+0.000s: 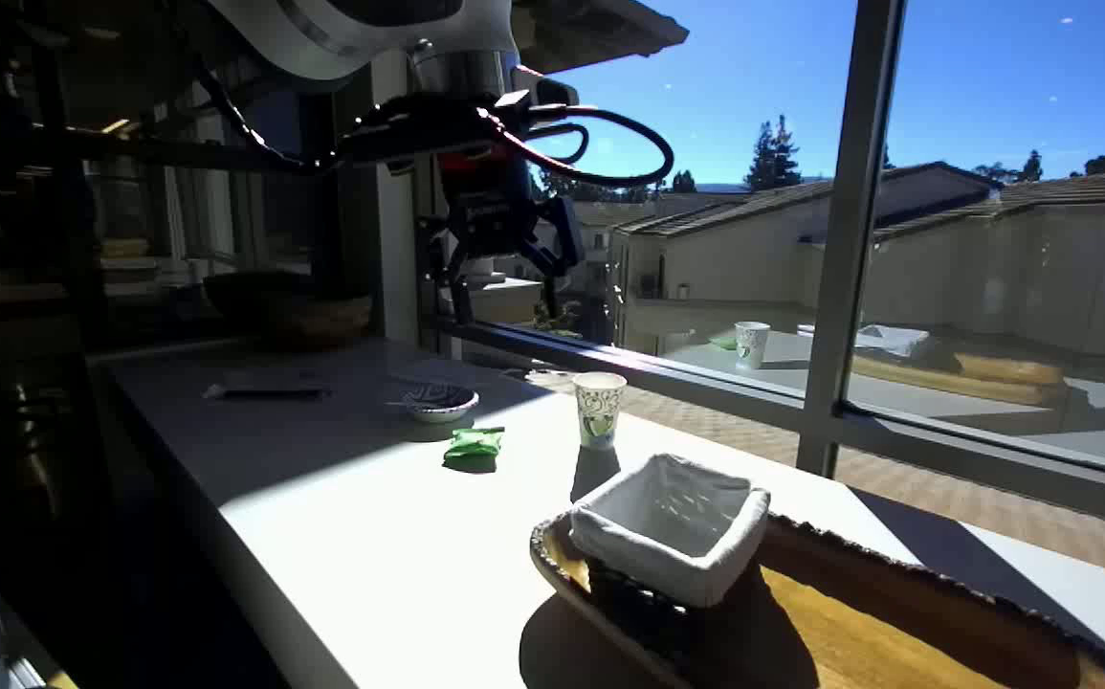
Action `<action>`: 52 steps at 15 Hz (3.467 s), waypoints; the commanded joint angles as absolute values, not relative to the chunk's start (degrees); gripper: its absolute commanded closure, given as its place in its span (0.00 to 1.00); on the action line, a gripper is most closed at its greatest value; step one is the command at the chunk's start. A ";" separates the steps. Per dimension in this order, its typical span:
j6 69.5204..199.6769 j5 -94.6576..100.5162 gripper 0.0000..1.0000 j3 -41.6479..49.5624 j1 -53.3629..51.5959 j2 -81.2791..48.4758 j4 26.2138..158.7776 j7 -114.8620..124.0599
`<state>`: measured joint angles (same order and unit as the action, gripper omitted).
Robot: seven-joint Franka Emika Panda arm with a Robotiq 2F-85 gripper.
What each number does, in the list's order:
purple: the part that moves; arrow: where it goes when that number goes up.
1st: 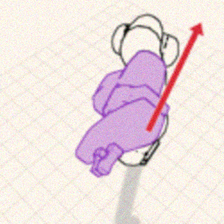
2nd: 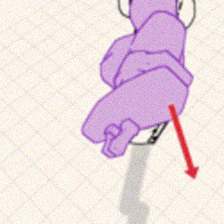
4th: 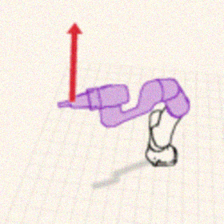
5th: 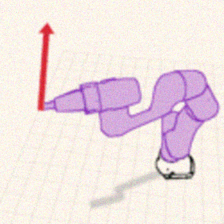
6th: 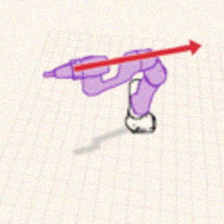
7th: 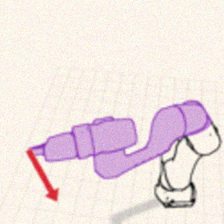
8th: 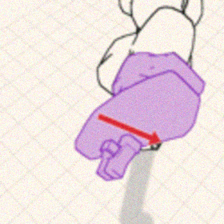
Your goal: Put the orange item in the box
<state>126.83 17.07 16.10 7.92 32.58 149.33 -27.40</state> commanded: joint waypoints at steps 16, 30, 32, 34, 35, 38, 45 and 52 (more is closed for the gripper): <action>131.78 14.91 0.00 8.79 2.69 29.13 144.59 -23.10; 130.65 -0.88 0.00 -2.88 -12.06 3.31 124.28 -24.49; 130.03 -2.54 0.00 -4.61 -12.54 -1.80 119.88 -28.36; 131.76 -0.87 0.00 -5.37 -11.02 1.93 123.87 -26.00; 131.76 -0.85 0.00 -5.60 -10.90 1.46 123.61 -25.95; 131.76 -0.86 0.00 -5.40 -10.44 2.28 123.66 -25.96; 131.93 -4.61 0.00 -5.35 -10.47 -0.17 121.13 -29.49; 132.96 -11.69 0.00 -10.98 -11.57 -12.27 110.72 -31.63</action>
<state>132.13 -9.55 -8.21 -11.36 -5.88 116.19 -31.85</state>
